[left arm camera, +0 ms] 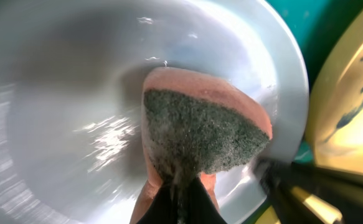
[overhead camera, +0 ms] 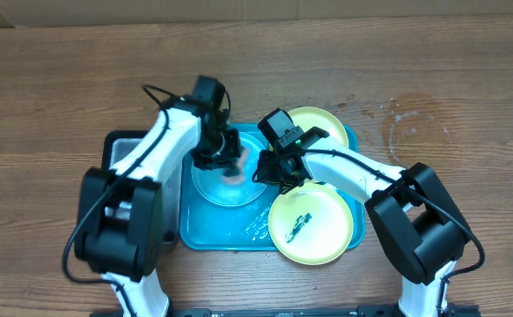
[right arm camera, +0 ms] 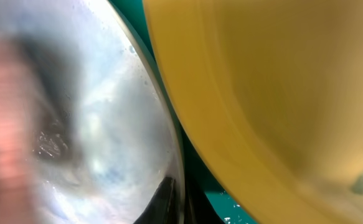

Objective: Clean dirty plates on tray and stack at the side

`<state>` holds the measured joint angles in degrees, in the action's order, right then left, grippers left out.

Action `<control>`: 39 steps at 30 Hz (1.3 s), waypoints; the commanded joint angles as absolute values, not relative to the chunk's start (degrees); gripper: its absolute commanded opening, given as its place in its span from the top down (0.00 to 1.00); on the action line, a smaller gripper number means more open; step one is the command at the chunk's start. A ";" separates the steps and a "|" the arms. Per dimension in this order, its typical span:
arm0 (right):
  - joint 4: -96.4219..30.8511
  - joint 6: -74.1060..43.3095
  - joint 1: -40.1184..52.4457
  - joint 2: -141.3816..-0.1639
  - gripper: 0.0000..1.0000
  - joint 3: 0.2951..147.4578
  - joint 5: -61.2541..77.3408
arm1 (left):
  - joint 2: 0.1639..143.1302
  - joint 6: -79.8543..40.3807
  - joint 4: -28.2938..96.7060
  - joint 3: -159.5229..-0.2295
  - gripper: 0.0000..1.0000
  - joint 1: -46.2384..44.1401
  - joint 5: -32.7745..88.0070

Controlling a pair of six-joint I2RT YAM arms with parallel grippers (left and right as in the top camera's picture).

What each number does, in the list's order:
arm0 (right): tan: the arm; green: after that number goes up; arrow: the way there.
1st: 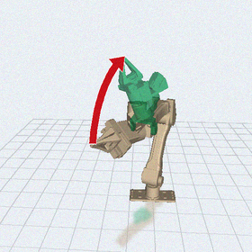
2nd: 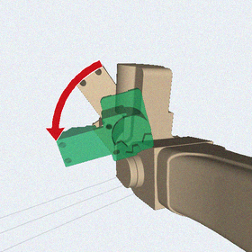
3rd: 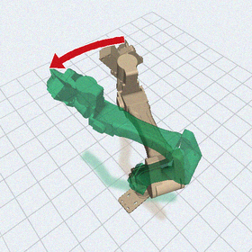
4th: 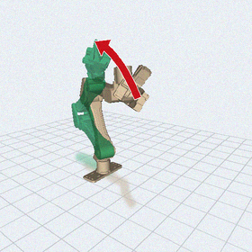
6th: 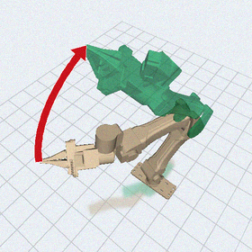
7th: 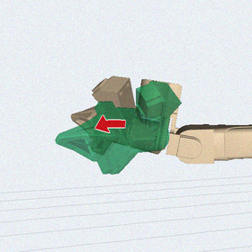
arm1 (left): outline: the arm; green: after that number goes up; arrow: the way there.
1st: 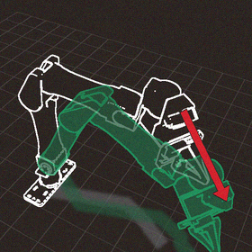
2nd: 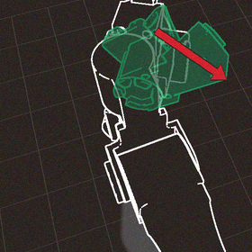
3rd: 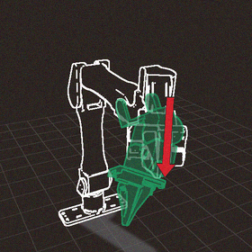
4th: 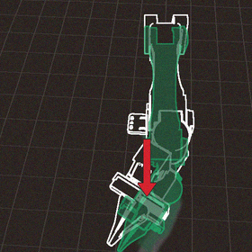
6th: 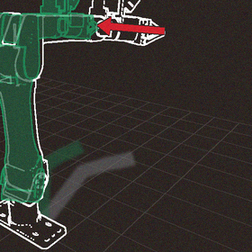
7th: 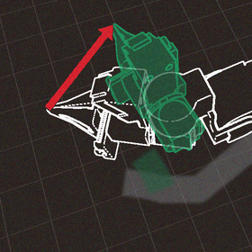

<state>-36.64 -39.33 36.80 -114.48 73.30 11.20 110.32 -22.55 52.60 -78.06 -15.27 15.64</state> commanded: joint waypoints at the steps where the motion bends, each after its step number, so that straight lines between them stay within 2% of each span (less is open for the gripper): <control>1: -37.39 -37.54 37.65 -116.18 0.96 72.34 9.06 | 101.91 -24.95 59.44 -83.90 0.96 -14.92 0.69; 6: -37.82 -37.52 37.65 -116.16 0.96 72.36 9.15 | 95.74 -28.32 71.77 -85.32 0.96 -14.90 -7.90; 11: -40.47 -36.99 37.65 -114.87 0.96 72.49 9.23 | 94.37 -38.46 84.14 -85.30 0.96 -14.90 -24.25; 13: -41.36 -35.31 37.67 -113.25 0.96 72.51 9.21 | 94.37 -39.44 86.21 -85.14 0.96 -14.90 -26.26; 19: -44.34 -32.75 37.65 -103.57 0.96 72.62 7.68 | 94.35 -36.23 84.01 -84.77 0.96 -14.90 -22.98; 25: -49.50 -30.33 37.65 -94.94 0.96 73.82 7.77 | 94.35 -28.01 75.90 -84.75 0.95 -14.90 -11.03; 30: -51.99 -34.54 37.30 -93.89 0.96 73.87 7.75 | 94.35 -28.05 74.72 -84.75 0.96 -14.50 -9.54; 35: -54.11 -37.52 36.91 -93.93 0.96 73.87 7.73 | 93.82 -26.24 76.49 -84.64 0.96 -8.88 -9.10; 39: -55.18 -39.09 36.91 -93.93 0.96 73.87 7.94 | 91.20 -19.94 76.47 -83.50 0.96 0.43 -0.80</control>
<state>-55.11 -36.58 37.15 -94.45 72.84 8.01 94.06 -26.04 76.27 -84.64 -6.35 -7.44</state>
